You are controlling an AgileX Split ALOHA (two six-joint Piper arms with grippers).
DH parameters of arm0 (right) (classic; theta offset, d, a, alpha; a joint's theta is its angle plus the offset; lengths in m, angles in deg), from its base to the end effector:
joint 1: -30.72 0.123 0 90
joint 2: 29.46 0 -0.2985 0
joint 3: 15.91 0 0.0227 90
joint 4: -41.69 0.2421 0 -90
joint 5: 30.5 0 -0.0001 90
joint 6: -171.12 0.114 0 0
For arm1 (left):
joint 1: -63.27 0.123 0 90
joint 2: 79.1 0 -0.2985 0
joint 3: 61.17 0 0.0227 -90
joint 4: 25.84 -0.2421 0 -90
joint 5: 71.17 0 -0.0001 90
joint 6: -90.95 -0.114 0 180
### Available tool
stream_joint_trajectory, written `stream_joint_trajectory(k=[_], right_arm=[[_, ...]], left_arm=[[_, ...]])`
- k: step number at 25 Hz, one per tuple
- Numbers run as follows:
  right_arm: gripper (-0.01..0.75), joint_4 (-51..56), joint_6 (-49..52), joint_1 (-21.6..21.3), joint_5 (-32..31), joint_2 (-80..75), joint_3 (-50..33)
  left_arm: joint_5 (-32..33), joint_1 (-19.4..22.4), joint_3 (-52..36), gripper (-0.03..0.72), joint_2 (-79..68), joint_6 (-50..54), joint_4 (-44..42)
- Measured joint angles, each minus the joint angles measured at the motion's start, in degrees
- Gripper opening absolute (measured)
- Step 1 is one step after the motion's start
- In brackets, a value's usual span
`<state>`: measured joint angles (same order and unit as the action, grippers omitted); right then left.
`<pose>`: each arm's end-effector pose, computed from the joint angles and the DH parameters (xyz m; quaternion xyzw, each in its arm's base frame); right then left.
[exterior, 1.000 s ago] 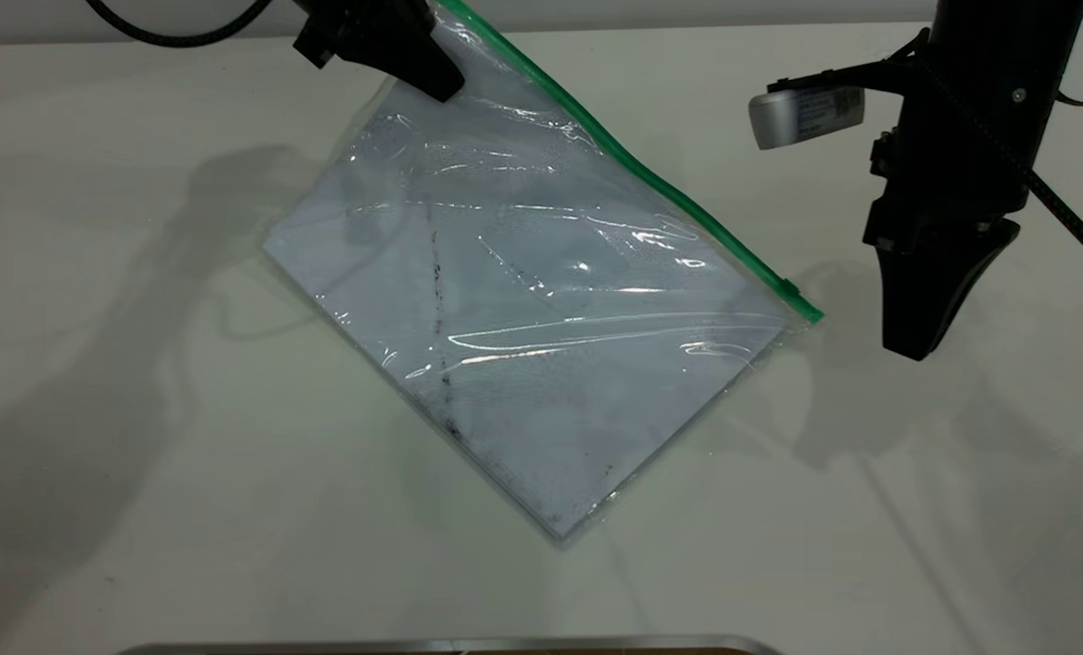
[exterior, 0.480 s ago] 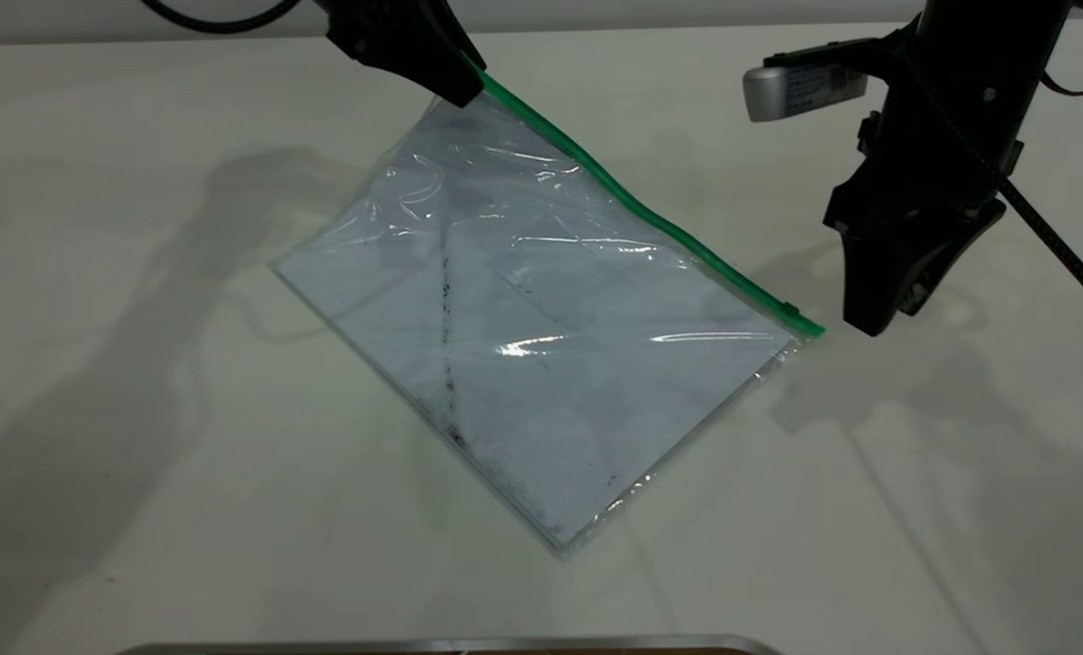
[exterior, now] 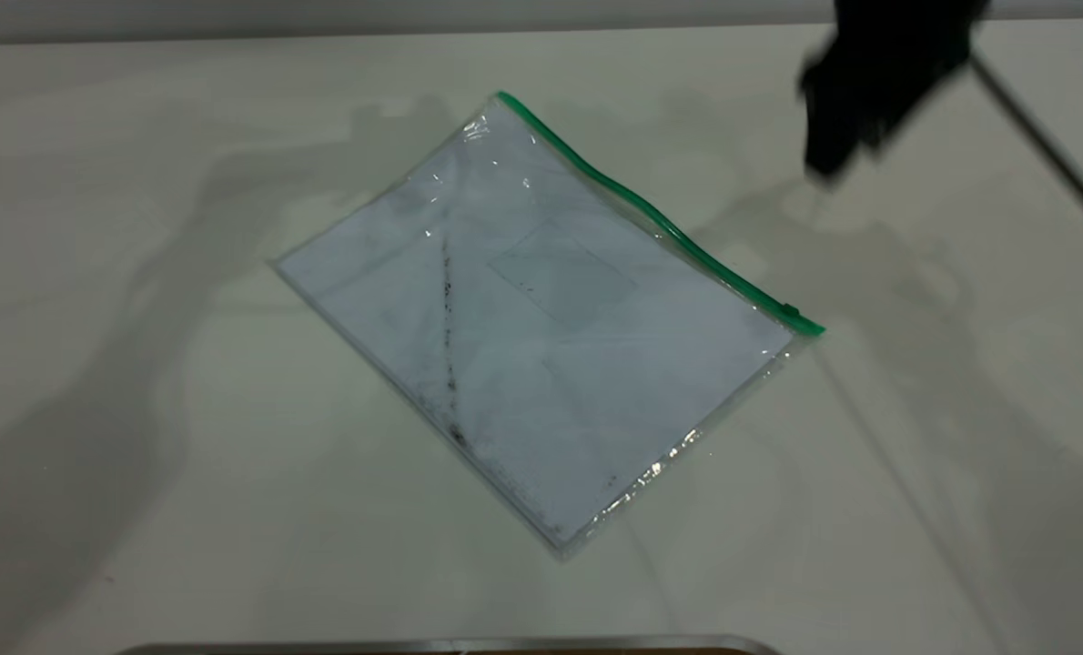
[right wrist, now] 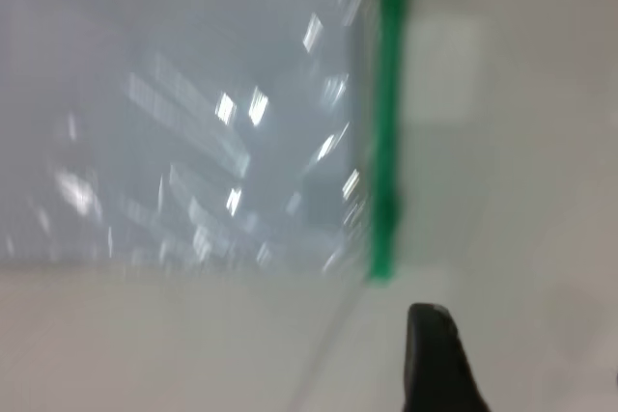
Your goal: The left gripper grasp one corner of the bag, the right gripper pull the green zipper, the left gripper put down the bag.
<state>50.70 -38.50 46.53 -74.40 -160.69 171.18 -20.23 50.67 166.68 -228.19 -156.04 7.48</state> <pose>0.4141 0.1301 0.1197 -0.3362 0.9341 0.0471 0.1103 0.5300 -0.1683 0.1648 0.5016 0.7925 -0.1256 0.3235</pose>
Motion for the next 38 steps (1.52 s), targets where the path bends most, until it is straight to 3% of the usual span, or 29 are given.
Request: stream_joint_trajectory(k=[7, 14, 22, 29, 38], right_arm=[[0.481, -2.10, 0.06, 0.00, -7.40, 12.71, 12.05], [0.481, -2.21, 2.36, 0.00, -12.55, 29.92, 12.40], [0.481, -1.53, 8.35, 0.00, -17.89, 45.67, 12.03], [0.481, 0.42, 9.04, 0.00, -18.87, 60.40, 2.56], [0.481, 3.88, 9.93, 0.00, -19.46, 83.53, -16.62]], left_arm=[[6.95, 0.00, 0.00, 0.603, 12.91, 18.03, -7.74], [15.75, 0.05, 0.00, 0.590, 26.34, 35.37, -20.45], [15.94, 0.05, 0.00, 0.590, 35.69, 52.88, -34.50], [15.94, 0.15, -4.08, 0.590, 43.46, 60.70, -39.44], [15.94, 0.09, -29.74, 0.590, 67.45, 65.83, -39.68]])
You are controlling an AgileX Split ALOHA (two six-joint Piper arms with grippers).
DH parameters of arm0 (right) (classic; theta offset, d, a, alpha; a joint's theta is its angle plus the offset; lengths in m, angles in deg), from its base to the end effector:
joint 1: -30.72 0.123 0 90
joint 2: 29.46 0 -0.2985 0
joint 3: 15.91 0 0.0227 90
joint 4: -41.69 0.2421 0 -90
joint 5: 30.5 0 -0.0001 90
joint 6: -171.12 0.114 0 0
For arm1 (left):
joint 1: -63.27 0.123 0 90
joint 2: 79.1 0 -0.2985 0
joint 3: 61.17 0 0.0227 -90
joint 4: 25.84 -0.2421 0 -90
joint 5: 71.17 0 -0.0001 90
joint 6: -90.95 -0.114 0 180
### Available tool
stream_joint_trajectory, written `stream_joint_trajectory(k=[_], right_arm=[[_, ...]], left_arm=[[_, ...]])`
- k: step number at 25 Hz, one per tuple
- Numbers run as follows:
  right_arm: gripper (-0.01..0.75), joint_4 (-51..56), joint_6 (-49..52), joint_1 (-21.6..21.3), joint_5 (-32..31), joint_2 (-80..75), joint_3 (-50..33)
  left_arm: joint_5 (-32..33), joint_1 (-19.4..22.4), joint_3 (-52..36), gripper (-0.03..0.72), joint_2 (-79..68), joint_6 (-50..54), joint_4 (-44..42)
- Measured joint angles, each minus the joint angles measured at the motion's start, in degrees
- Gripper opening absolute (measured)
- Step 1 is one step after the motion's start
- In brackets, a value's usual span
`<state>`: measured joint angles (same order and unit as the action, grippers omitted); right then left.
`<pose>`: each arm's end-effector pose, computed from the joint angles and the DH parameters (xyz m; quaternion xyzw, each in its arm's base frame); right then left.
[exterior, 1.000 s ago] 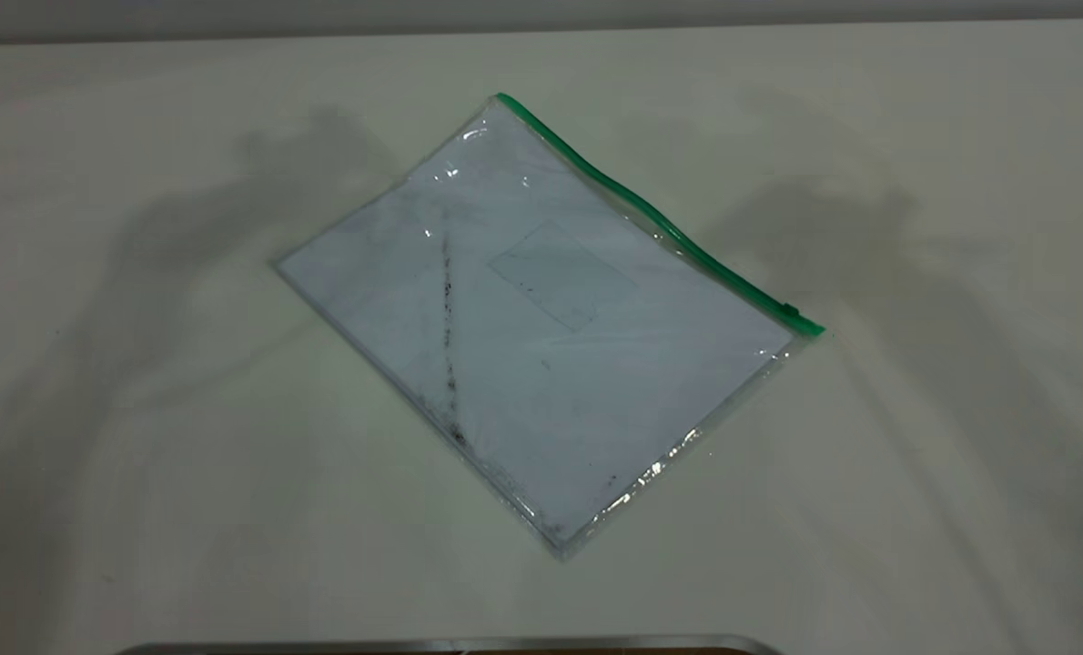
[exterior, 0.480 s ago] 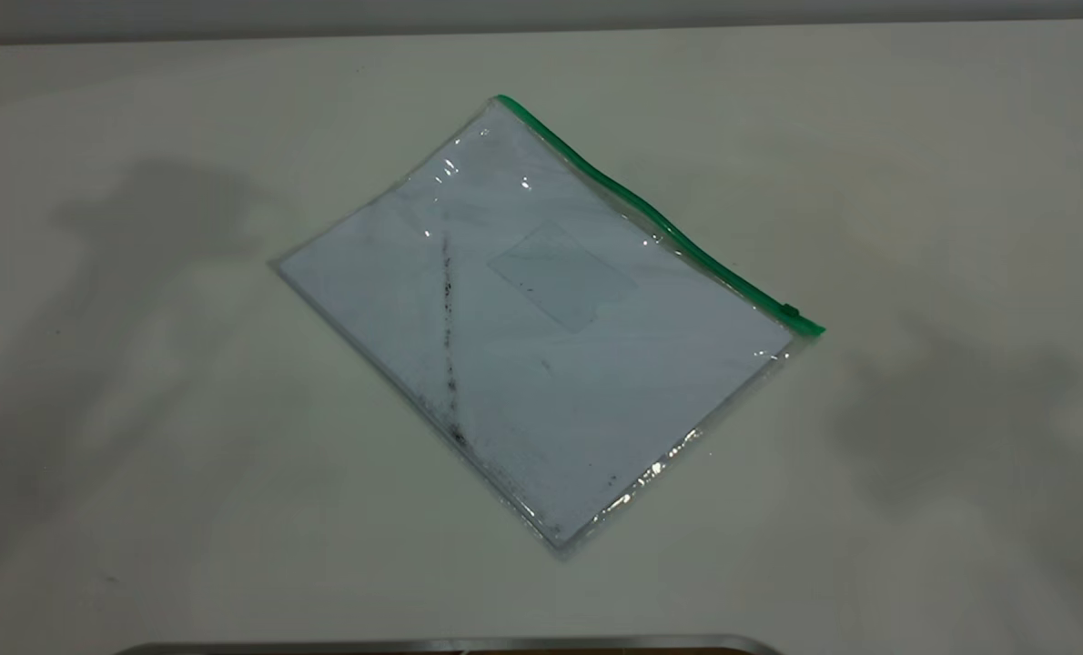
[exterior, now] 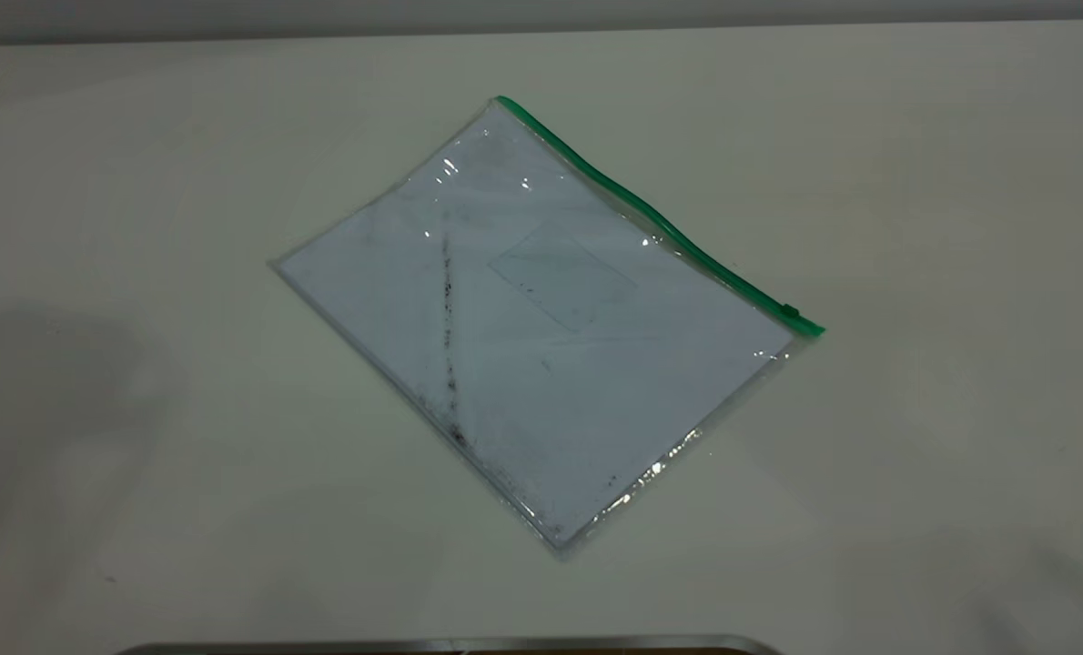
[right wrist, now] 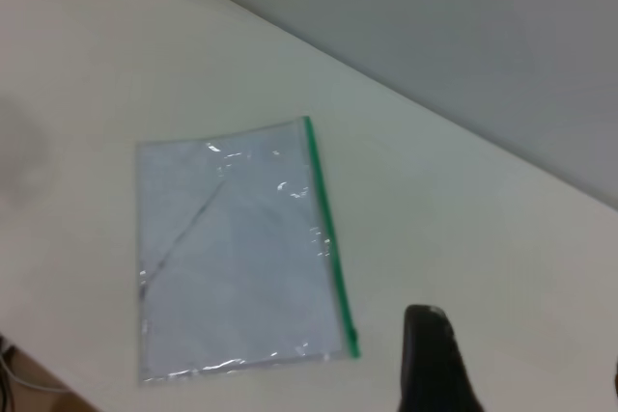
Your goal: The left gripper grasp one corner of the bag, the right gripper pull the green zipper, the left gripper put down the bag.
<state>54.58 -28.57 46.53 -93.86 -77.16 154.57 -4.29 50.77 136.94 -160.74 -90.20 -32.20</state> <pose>0.0776 0.0456 0.4380 -0.2688 0.8201 0.0954 0.4960 0.2462 -0.0427 0.4732 0.1061 0.9002 0.0138 0.4222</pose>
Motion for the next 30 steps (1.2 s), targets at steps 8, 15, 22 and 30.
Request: stream_joint_trajectory(k=[8, 15, 22, 30], right_arm=[[0.481, 0.95, 2.16, 0.00, -1.33, 16.60, -18.70], [0.481, 0.62, 2.09, 0.00, -5.29, 28.01, -29.34], [0.481, -0.03, 2.10, 0.00, -4.51, 36.61, -36.11], [0.481, -0.09, 2.15, 0.00, -2.68, 39.03, -40.33]], left_arm=[[0.00, 0.00, -23.58, 0.590, 21.84, 2.18, 0.00], [0.00, -0.05, -42.53, 0.590, 38.34, 3.54, 0.05], [0.00, -0.10, -56.03, 0.590, 52.45, 3.49, 0.05], [0.00, -0.10, -63.02, 0.590, 63.34, 0.44, 5.65]])
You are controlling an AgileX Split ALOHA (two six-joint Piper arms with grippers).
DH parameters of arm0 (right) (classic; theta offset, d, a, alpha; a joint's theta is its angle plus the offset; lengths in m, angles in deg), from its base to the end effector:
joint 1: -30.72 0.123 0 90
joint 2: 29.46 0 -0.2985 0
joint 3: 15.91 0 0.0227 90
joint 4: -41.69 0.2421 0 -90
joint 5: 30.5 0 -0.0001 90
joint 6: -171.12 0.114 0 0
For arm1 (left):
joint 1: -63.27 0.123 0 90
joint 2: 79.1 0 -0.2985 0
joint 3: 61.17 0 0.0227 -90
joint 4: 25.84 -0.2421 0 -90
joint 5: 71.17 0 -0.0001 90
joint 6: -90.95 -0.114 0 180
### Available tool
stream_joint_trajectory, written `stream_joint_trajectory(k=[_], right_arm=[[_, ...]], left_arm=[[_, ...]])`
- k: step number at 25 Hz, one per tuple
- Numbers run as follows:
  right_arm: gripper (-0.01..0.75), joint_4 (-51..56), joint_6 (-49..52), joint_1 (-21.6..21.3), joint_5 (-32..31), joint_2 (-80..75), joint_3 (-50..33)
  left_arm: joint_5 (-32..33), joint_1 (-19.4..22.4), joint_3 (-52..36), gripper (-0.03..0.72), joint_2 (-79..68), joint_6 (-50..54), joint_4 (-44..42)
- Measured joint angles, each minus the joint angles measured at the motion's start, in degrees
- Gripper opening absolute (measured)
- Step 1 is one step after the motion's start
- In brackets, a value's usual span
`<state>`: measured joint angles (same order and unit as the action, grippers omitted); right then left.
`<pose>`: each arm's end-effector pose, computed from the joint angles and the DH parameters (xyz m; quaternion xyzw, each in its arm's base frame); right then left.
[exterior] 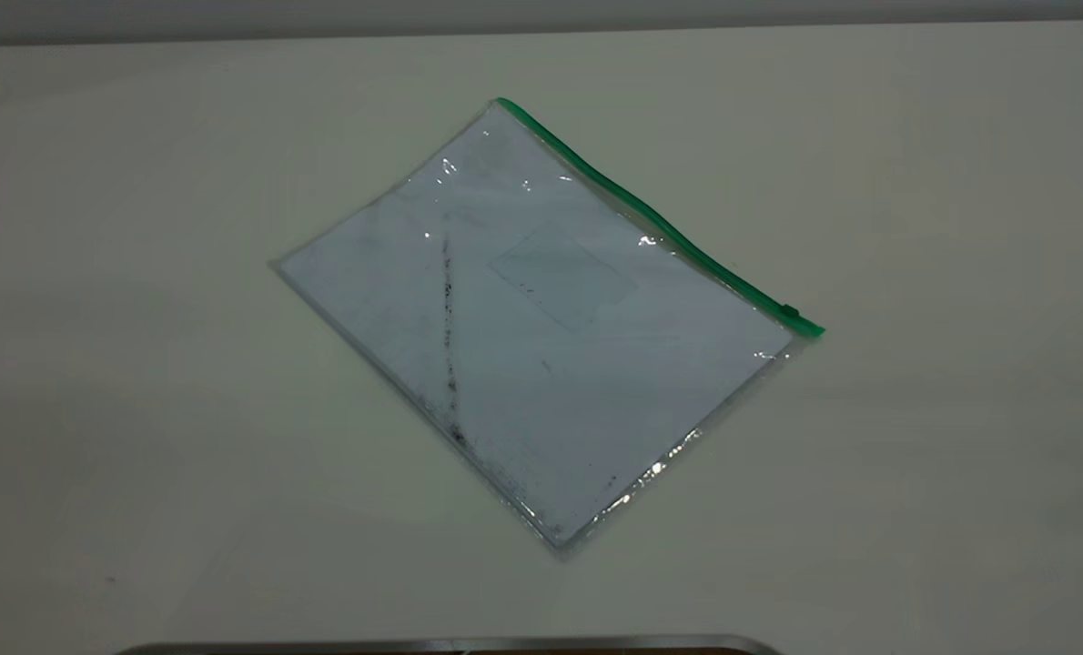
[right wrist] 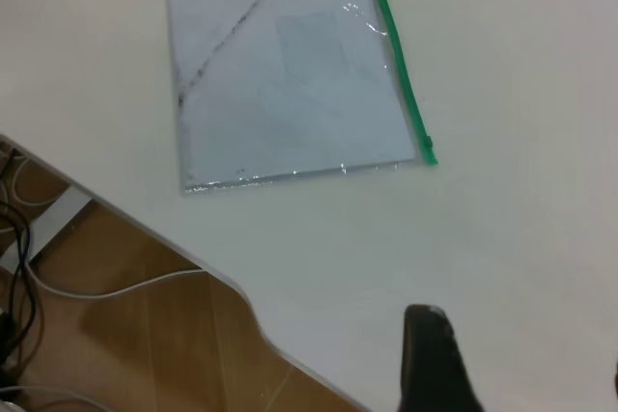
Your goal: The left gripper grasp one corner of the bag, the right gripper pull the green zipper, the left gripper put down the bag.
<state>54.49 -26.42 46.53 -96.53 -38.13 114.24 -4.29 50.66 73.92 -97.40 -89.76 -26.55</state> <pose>-0.0140 0.0200 0.2513 -0.2594 0.8406 0.1042 0.4640 0.0097 -0.0008 0.2726 0.1050 0.9005 -0.0376 0.4203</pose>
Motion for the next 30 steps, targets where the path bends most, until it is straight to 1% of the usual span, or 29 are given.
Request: stream_joint_trajectory(k=[5, 9, 22, 23, 24, 25, 28, 30], right_arm=[[0.481, 0.00, 0.00, 0.00, 0.40, 0.00, -0.02], [0.481, 0.06, 0.00, 0.00, 0.47, 0.00, -0.02], [0.481, 0.06, 0.00, 0.00, 0.53, 0.00, -0.02], [0.481, 0.06, 0.00, 0.00, 0.53, 0.00, -0.02], [0.481, 0.06, 0.00, 0.00, 0.53, 0.00, -0.02], [0.481, 0.06, 0.00, 0.00, 0.53, 0.00, -0.02], [0.481, 0.06, 0.00, 0.00, 0.53, 0.00, -0.02], [0.481, 0.06, 0.00, 0.00, 0.53, 0.00, -0.02]], left_arm=[[-0.28, 0.00, -3.16, 0.590, 1.27, -3.77, 4.92], [-1.64, 0.00, -4.57, 0.590, 1.46, -4.19, 5.16], [-1.89, 0.00, -4.79, 0.590, 1.53, -4.14, 5.16], [-1.89, 0.55, -4.79, 0.590, 1.75, -4.14, 5.23], [-1.91, 1.97, -4.79, 0.590, 2.21, -4.14, 5.27], [-1.91, 3.75, -4.79, 0.590, 2.99, -4.14, 5.33], [-1.91, 10.96, -4.79, 0.590, 6.20, -4.14, 5.33], [-1.91, 14.01, -4.79, 0.590, 8.68, -4.14, 5.33]])
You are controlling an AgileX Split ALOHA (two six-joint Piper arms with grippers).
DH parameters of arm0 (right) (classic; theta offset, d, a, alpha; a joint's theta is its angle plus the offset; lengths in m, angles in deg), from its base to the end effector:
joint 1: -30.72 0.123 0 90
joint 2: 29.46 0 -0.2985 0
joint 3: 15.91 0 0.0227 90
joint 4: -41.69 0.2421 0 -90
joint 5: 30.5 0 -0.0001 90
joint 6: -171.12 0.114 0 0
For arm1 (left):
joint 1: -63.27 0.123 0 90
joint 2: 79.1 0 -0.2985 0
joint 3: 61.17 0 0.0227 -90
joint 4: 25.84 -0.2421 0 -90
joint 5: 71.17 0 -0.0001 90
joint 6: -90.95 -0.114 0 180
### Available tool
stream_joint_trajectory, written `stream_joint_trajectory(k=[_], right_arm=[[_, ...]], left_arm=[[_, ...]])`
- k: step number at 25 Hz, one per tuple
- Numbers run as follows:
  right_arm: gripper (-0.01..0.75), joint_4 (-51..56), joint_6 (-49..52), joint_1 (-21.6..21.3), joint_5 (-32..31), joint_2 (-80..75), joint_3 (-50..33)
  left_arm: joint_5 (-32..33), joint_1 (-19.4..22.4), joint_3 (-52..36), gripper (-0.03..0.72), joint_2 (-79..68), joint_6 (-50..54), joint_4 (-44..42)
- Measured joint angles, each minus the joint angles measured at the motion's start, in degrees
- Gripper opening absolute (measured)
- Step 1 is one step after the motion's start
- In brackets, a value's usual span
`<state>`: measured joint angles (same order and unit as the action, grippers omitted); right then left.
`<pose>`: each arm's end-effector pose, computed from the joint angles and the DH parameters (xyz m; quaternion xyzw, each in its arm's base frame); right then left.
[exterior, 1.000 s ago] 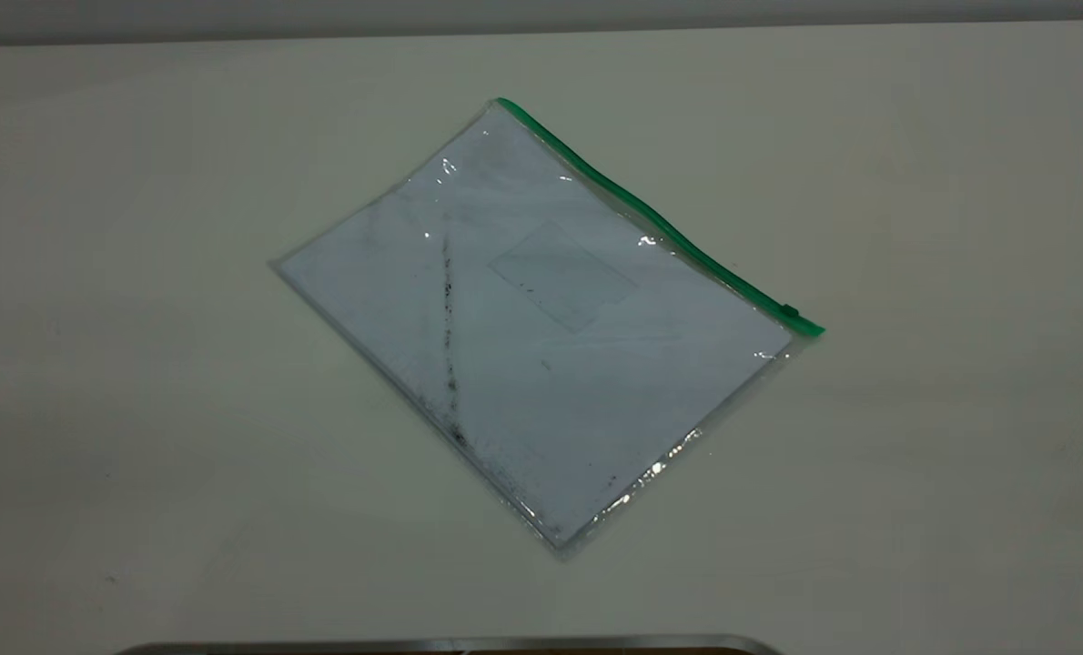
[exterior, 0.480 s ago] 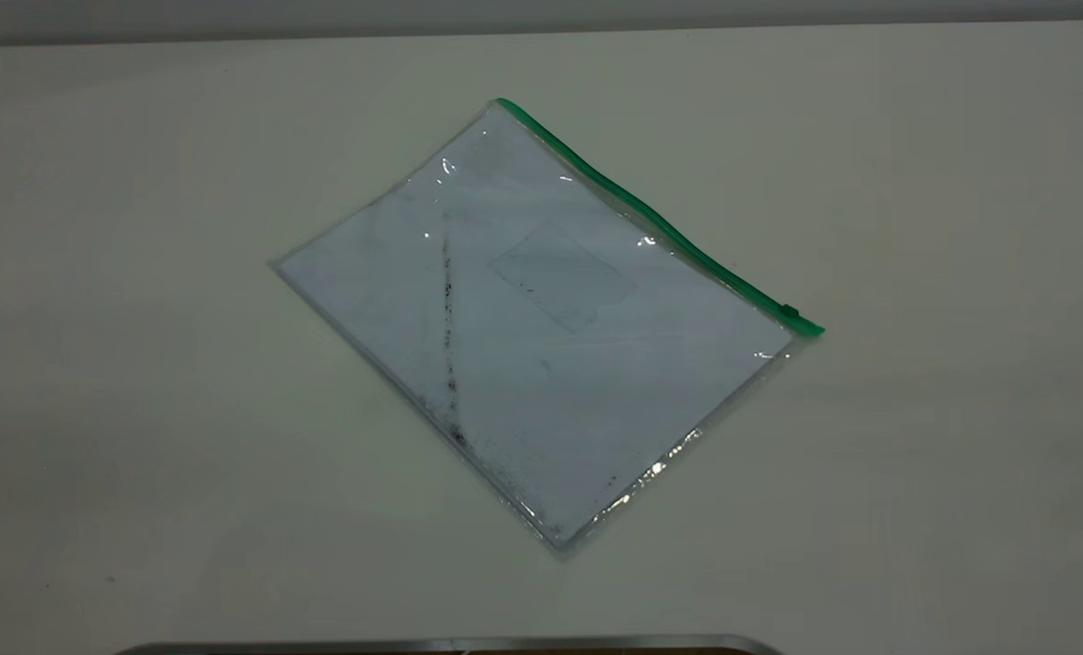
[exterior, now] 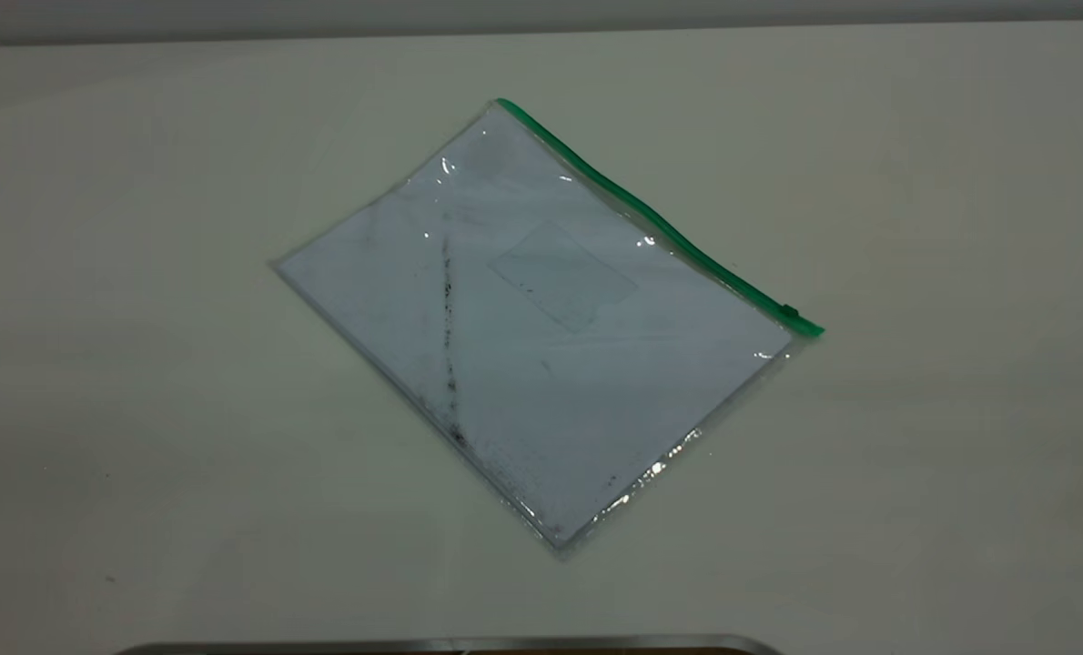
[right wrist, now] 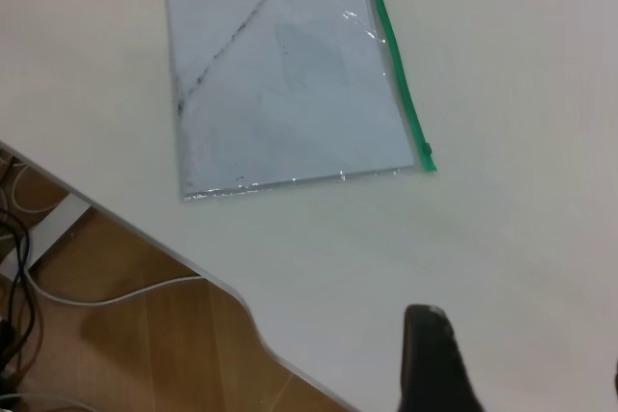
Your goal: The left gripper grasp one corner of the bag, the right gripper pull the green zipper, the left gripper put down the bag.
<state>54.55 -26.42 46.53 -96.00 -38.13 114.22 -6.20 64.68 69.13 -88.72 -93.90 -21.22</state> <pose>-0.0134 0.0202 0.2520 -0.2583 0.8387 0.1047 0.4678 -0.0035 -0.0084 0.2519 0.0285 0.8830 -0.0147 0.4684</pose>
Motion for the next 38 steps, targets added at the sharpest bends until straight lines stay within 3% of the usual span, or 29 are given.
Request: stream_joint_trajectory(k=[14, 25, 38], right_arm=[[0.481, 0.05, 0.00, -0.22, 0.02, 0.33, 0.00], [0.481, 0.11, 0.00, -16.53, 0.02, 2.17, 0.00], [0.481, -4.73, 7.90, -17.10, 0.24, 2.17, -0.05]], left_arm=[[0.19, 1.28, 0.00, 0.590, 3.25, 0.00, 0.00], [0.19, 1.28, 0.00, 0.590, 3.25, 0.00, 0.00], [0.19, 1.28, 0.00, 0.590, 3.25, 0.00, 0.00]])
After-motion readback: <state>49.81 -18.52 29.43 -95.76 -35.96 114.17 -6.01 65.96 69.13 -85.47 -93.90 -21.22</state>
